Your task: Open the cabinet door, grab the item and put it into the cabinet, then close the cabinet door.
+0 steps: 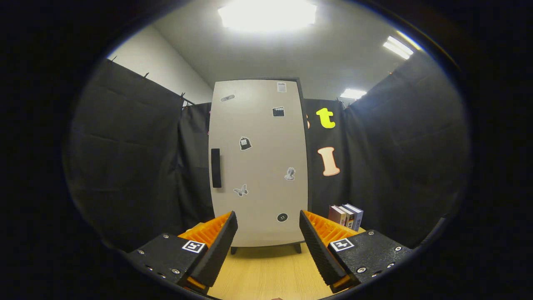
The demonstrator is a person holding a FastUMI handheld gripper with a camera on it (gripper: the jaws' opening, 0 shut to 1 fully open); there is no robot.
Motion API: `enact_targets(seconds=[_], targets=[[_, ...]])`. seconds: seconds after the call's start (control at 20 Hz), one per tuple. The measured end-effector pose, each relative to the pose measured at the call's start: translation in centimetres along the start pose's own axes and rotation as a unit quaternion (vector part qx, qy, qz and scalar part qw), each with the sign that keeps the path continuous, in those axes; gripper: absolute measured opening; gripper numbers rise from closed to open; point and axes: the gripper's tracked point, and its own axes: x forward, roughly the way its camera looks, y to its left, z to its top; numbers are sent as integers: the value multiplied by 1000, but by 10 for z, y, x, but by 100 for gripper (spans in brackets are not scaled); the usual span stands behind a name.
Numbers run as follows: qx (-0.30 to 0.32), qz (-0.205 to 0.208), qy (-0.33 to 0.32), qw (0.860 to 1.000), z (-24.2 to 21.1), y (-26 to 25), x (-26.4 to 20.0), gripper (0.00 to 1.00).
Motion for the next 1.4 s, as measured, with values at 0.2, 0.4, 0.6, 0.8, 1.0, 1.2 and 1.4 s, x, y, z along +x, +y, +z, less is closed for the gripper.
enact_targets(seconds=[0.2, 0.4, 0.6, 0.8, 1.0, 1.2, 1.4], targets=[[2, 1, 7, 1000, -5, 0, 1, 93], [1, 4, -1, 1000, 1, 2, 3, 93], [2, 5, 1, 1000, -3, 3, 3, 93], [3, 5, 2, 1000, -4, 3, 5, 93], [5, 5, 2, 1000, -3, 5, 5, 93], [8, 6, 3, 1000, -4, 5, 5, 93], [8, 7, 2, 1000, -3, 5, 5, 93]])
